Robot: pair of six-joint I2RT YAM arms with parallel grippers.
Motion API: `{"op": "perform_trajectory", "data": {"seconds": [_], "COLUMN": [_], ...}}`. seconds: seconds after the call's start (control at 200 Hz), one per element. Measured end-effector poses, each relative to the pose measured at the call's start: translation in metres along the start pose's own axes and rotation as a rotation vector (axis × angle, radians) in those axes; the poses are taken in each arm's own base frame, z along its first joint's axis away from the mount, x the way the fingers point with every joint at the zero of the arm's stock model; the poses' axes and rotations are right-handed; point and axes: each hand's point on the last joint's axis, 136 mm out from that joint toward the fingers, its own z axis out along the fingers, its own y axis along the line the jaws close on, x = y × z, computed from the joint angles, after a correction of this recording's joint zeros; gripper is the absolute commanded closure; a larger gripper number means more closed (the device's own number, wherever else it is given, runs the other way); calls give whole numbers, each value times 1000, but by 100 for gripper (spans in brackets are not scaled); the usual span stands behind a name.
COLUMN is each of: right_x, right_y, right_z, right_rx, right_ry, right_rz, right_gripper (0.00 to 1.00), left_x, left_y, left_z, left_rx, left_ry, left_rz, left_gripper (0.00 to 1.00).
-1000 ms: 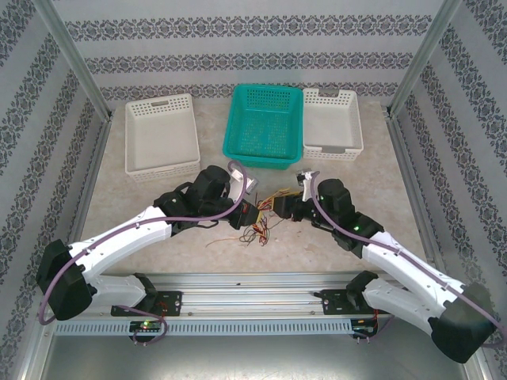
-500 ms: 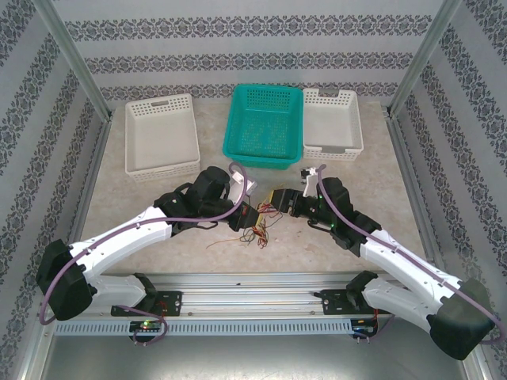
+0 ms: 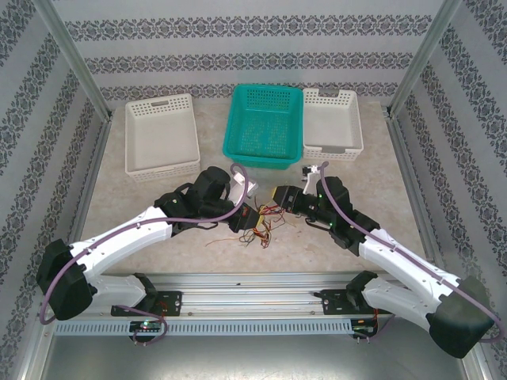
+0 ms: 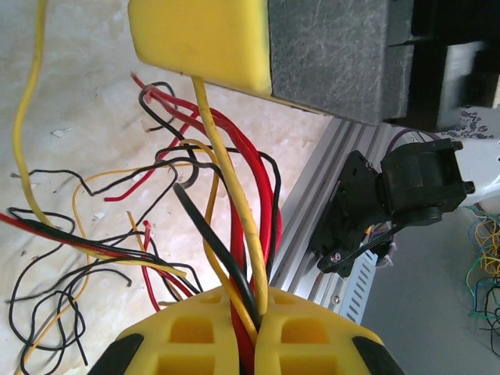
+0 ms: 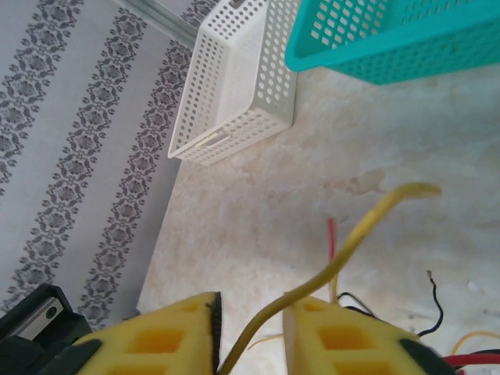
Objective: Untangle the cables
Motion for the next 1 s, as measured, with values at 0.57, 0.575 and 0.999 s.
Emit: {"op": "perform_trajectory", "data": {"seconds": [0.57, 0.575, 0.999], "right_x": [-66, -66, -82], "right_y": [6, 6, 32], "right_z": [-2, -2, -16], "right_rx": [75, 74, 18], "right_ry": [-143, -144, -188], "right_rz": [-9, -9, -15], "right_gripper": [100, 100, 100], "left_x": [14, 14, 43], "left_y": [26, 26, 33], "left_z": [25, 25, 36], "left_rx": [-58, -57, 4], "left_ry": [81, 82, 53], "left_rz": [42, 41, -13], "left_gripper": [53, 52, 34]}}
